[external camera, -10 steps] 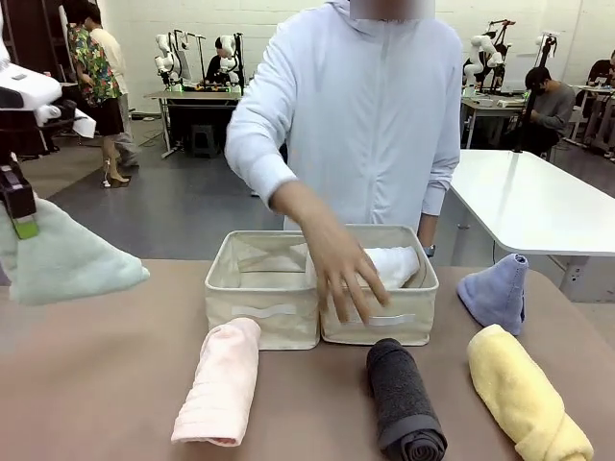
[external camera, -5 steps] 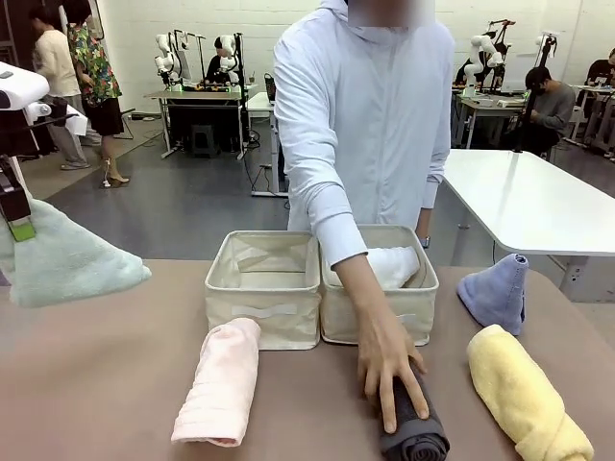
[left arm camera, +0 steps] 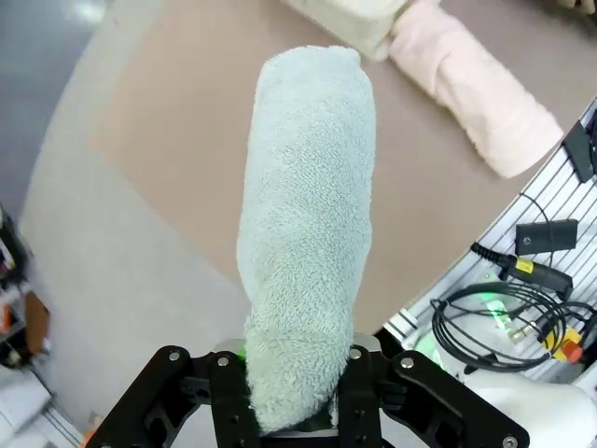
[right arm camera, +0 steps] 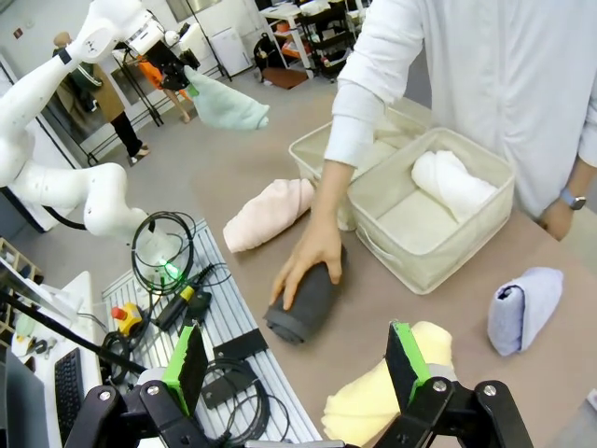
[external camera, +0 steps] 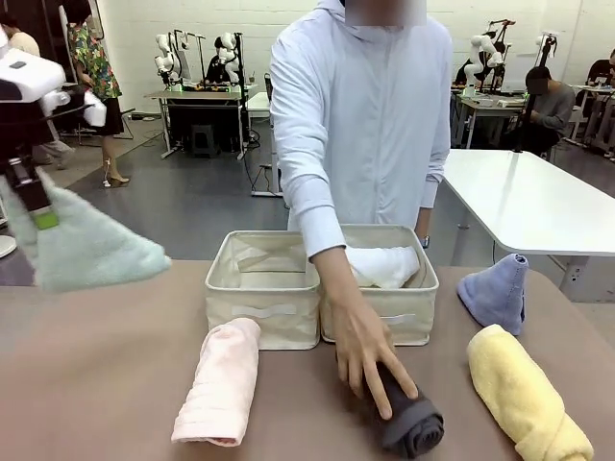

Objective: Sort the towels based on their folding style.
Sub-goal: Pick up one triangle-folded towel and place it in the left Fabric basket.

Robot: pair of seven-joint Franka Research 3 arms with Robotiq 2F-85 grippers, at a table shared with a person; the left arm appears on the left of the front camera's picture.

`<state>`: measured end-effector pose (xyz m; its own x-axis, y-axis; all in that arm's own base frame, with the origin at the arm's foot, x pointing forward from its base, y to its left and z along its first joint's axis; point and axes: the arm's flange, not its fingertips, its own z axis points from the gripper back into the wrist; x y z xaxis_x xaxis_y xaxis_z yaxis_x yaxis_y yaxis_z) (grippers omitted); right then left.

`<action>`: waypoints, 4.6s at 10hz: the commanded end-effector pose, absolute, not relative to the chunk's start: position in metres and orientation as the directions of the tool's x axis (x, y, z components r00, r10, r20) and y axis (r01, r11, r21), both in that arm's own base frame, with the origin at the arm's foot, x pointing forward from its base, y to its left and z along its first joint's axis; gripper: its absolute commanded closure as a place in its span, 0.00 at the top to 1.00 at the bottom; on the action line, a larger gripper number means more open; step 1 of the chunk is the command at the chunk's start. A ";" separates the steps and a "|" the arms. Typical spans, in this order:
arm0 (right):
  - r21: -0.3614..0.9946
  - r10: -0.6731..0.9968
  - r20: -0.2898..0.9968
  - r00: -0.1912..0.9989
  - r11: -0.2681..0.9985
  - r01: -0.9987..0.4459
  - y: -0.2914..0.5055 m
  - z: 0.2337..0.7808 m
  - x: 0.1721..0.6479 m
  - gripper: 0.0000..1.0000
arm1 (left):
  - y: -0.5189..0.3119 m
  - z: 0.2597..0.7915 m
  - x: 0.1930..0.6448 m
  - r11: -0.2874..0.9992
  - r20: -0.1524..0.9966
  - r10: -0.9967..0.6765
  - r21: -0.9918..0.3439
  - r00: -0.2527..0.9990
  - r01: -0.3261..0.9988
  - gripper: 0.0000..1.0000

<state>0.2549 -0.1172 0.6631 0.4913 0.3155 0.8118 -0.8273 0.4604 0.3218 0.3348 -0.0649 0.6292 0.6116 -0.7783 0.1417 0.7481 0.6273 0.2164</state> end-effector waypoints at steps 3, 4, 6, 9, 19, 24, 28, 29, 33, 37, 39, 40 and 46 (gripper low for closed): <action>0.318 0.301 0.828 0.473 0.441 -0.839 -0.116 0.665 0.257 1.00 | -0.175 0.610 0.367 0.390 0.139 -0.920 0.230 0.367 0.892 0.22; 0.318 0.301 0.828 0.473 0.441 -0.839 -0.116 0.665 0.257 1.00 | -0.189 0.600 0.371 0.353 0.091 -0.936 0.230 0.341 0.907 0.22; 0.318 0.301 0.828 0.473 0.441 -0.839 -0.116 0.665 0.257 1.00 | -0.141 0.619 0.348 0.383 0.136 -0.923 0.222 0.361 0.896 0.22; 0.318 0.301 0.828 0.473 0.441 -0.839 -0.116 0.665 0.257 1.00 | -0.081 0.639 0.297 0.475 0.262 -0.872 0.247 0.414 0.845 0.22; 0.318 0.301 0.828 0.473 0.441 -0.839 -0.116 0.665 0.257 1.00 | -0.199 0.594 0.394 0.302 0.142 -0.948 0.136 0.283 0.943 0.22; 0.318 0.301 0.828 0.473 0.441 -0.839 -0.116 0.665 0.257 1.00 | -0.204 0.586 0.396 0.311 0.117 -0.948 0.149 0.296 0.939 0.22; 0.318 0.301 0.828 0.473 0.441 -0.839 -0.116 0.665 0.257 1.00 | -0.236 0.623 0.400 0.227 0.082 -0.974 0.316 0.212 0.921 0.22; 0.318 0.301 0.828 0.473 0.441 -0.839 -0.116 0.665 0.257 1.00 | -0.251 0.636 0.404 0.197 0.055 -0.980 0.369 0.190 0.909 0.22; 0.318 0.301 0.828 0.473 0.441 -0.839 -0.116 0.665 0.257 1.00 | -0.288 0.611 0.445 0.125 -0.062 -0.984 0.421 0.165 0.898 0.22; 0.318 0.301 0.828 0.473 0.441 -0.839 -0.116 0.665 0.257 1.00 | -0.297 0.560 0.459 0.129 -0.089 -0.979 0.429 0.184 0.894 0.22; 0.318 0.301 0.828 0.473 0.441 -0.839 -0.116 0.665 0.257 1.00 | -0.305 0.533 0.463 0.133 -0.094 -0.978 0.413 0.188 0.901 0.22; 0.318 0.301 0.828 0.473 0.441 -0.839 -0.116 0.665 0.257 1.00 | -0.309 0.525 0.464 0.135 -0.096 -0.977 0.408 0.189 0.903 0.22; 0.318 0.301 0.828 0.473 0.441 -0.839 -0.116 0.665 0.257 1.00 | -0.311 0.466 0.454 0.136 -0.087 -0.981 0.347 0.176 0.928 0.22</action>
